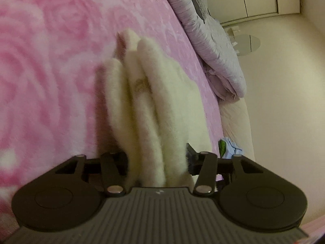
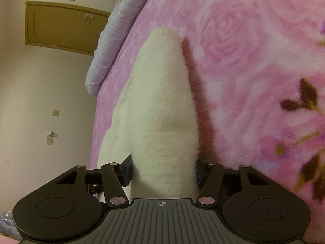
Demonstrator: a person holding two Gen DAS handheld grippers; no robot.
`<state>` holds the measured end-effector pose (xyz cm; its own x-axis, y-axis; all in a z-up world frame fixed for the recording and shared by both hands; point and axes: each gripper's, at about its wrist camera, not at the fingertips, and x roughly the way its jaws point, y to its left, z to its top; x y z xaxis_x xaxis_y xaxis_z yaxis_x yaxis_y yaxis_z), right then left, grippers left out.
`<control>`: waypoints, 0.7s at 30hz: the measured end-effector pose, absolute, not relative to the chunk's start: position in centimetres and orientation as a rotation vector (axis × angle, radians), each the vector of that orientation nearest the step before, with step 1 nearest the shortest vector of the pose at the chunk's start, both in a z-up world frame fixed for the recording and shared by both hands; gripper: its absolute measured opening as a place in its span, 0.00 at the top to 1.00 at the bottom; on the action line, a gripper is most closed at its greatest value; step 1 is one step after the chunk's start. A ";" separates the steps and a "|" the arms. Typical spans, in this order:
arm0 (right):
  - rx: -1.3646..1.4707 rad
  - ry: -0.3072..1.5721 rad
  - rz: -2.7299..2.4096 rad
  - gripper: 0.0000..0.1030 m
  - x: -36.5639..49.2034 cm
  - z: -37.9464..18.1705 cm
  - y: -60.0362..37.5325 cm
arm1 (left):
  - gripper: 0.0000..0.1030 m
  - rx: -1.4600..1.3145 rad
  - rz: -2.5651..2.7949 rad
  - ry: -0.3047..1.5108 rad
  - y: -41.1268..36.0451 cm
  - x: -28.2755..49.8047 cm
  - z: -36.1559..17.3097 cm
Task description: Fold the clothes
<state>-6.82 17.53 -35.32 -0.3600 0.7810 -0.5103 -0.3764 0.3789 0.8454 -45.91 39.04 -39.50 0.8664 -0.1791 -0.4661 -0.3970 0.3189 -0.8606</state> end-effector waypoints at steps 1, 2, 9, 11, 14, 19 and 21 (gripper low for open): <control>0.382 1.496 1.270 0.51 -6.8 -35.4 17.7 | 0.61 -1.245 0.133 0.559 39.4 -45.7 -39.1; 0.381 1.500 1.274 0.52 -6.9 -35.4 17.9 | 0.62 -1.232 0.110 0.581 39.8 -45.4 -38.6; 0.344 1.528 1.258 0.57 -9.9 -32.1 20.9 | 0.63 -1.229 0.105 0.609 44.7 -47.4 -35.0; 0.315 1.546 1.289 0.57 -11.1 -30.6 23.1 | 0.63 -1.258 0.144 0.600 46.4 -49.5 -33.6; 0.266 1.567 1.344 0.57 -13.4 -27.9 27.7 | 0.63 -1.257 0.202 0.577 49.2 -53.4 -30.5; 0.239 1.584 1.455 0.58 -20.1 -24.2 37.1 | 0.63 -1.239 0.293 0.513 56.2 -61.9 -25.3; 0.242 1.577 1.477 0.58 -23.9 -22.8 40.9 | 0.63 -1.233 0.317 0.497 59.6 -65.3 -23.3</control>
